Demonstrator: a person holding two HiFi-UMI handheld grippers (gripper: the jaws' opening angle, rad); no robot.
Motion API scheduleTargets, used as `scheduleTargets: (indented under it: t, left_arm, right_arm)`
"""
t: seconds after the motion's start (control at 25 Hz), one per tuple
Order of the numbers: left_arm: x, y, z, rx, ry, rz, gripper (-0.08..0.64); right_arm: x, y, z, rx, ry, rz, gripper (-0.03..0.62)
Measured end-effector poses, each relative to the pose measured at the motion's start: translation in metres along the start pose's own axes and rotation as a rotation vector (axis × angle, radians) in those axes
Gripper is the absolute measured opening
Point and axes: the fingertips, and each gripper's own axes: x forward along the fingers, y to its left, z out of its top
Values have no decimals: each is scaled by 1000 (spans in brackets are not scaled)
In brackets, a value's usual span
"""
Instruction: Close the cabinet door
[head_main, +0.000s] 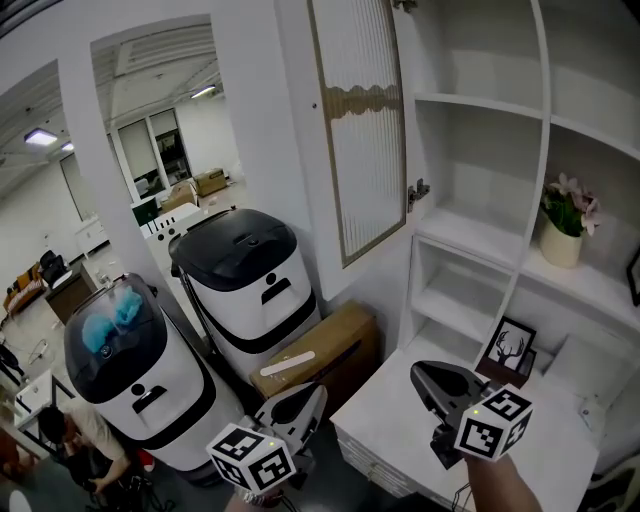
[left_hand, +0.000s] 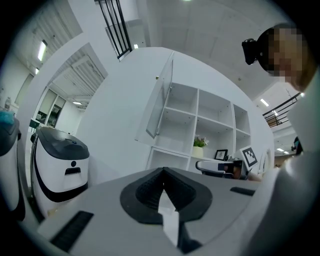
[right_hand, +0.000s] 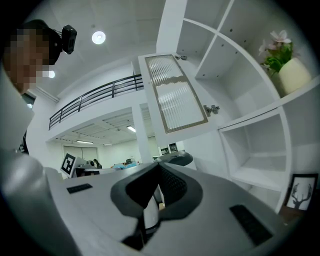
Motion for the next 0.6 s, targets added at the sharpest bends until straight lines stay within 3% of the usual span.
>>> scheduleTargets:
  t: [0.6]
  left_arm:
    - [40, -10, 12, 42, -48, 63, 6]
  right_arm:
    - [-17, -39, 9, 7, -30, 52, 5]
